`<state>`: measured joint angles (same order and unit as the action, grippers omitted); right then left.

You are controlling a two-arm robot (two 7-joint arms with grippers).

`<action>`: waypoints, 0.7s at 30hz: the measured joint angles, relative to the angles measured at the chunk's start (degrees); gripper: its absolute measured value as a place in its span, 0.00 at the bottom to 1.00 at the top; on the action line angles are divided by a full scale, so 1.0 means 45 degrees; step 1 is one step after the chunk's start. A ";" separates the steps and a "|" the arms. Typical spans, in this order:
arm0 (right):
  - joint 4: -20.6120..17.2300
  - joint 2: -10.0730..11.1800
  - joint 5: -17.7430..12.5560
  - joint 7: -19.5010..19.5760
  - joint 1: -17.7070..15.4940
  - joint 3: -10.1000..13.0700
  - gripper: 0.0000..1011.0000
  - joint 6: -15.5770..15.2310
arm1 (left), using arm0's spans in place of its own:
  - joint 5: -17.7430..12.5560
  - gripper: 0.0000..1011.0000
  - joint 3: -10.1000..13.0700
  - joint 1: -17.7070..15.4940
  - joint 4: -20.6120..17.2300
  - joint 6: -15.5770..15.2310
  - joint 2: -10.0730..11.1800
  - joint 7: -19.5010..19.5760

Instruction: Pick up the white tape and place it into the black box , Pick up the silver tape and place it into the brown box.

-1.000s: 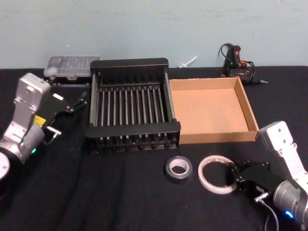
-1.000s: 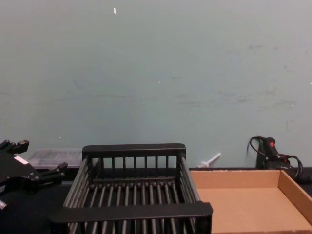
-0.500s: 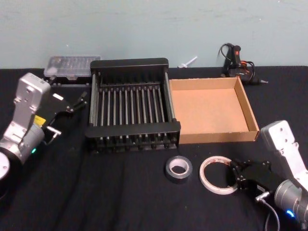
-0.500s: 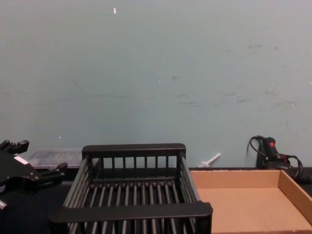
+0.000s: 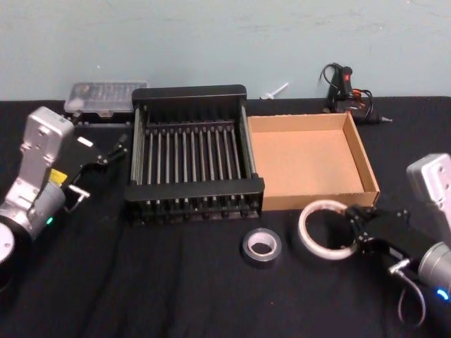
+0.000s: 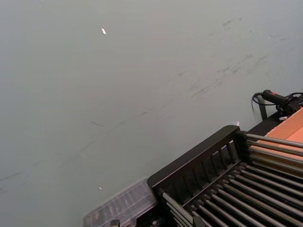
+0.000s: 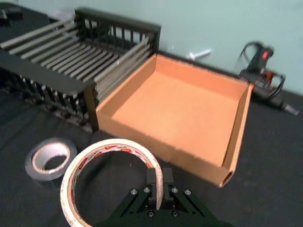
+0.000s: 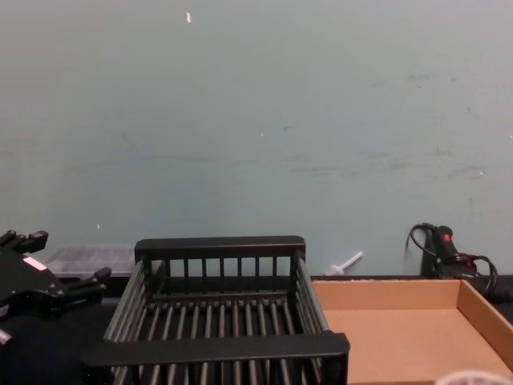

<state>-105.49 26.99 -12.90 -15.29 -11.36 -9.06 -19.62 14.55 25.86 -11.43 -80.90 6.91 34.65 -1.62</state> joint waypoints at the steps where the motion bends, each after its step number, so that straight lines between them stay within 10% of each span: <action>1: -0.0112 0.0031 -0.0003 -0.0042 -0.0004 0.0089 0.09 0.0096 | 0.0000 0.99 0.0000 0.0000 0.0000 0.0000 0.0000 0.0000; 21: 0.0351 -0.0343 0.0530 0.0127 0.1912 0.0370 0.09 0.0292 | 0.0000 0.99 0.0000 0.0000 0.0000 0.0000 0.0000 0.0000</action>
<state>-103.91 25.45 -10.51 -14.72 -2.76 -7.40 -18.30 14.55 25.86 -11.43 -80.90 6.91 34.65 -1.62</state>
